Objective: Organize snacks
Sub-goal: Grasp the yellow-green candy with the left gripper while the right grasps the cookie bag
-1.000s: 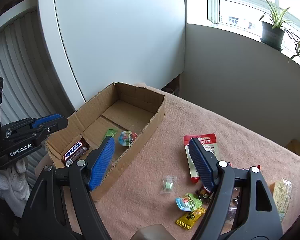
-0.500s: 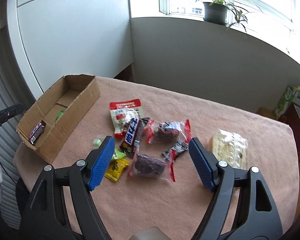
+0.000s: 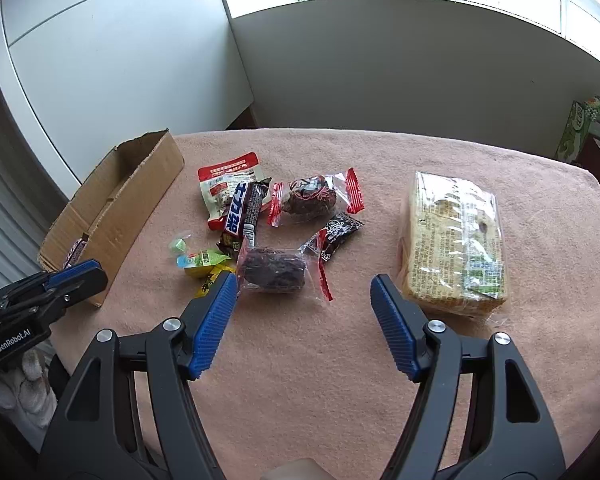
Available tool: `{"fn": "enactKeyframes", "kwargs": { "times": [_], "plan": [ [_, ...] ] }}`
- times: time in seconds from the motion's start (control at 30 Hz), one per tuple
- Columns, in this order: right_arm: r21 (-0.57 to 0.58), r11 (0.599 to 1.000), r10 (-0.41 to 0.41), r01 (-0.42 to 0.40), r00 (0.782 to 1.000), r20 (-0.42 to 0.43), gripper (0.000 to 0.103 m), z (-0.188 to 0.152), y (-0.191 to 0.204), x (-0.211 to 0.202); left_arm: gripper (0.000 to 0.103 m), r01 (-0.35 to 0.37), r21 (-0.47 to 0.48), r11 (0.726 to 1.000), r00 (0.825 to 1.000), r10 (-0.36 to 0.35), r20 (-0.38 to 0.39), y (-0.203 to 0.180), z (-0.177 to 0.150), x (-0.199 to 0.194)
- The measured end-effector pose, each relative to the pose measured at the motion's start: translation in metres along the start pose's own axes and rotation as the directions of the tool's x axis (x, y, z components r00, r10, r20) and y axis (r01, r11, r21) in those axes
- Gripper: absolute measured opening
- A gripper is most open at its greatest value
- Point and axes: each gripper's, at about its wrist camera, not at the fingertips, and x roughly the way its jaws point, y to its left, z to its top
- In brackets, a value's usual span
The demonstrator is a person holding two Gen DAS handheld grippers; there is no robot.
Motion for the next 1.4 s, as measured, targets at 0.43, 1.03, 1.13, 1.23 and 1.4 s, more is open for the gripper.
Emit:
{"fn": "enactKeyframes", "kwargs": {
  "times": [0.43,1.03,1.13,1.23,1.4],
  "plan": [
    [-0.022,1.000,0.010,-0.012,0.999,-0.051,0.072,0.006,0.012,0.041,0.024,0.034,-0.001,0.999,0.996,-0.034,-0.080,-0.018,-0.002,0.045],
    [-0.066,0.997,0.038,-0.044,0.995,-0.089,0.072,0.009,0.019,0.072,0.024,0.024,0.011,1.000,0.992,-0.022,-0.121,-0.023,0.004,0.084],
    [-0.060,0.996,0.056,-0.061,0.994,-0.091,0.070,0.009,0.017,0.074,0.026,0.027,0.014,1.000,0.992,-0.025,-0.120,-0.024,0.006,0.087],
    [-0.056,0.995,0.079,-0.085,0.992,-0.094,0.061,0.010,0.017,0.073,0.026,0.026,0.010,1.000,0.993,-0.025,-0.118,-0.024,0.008,0.090],
    [-0.052,0.995,0.084,-0.089,0.993,-0.088,0.059,0.009,0.016,0.071,0.026,0.026,0.018,0.999,0.993,-0.024,-0.118,-0.028,0.008,0.094]
  ]
}}
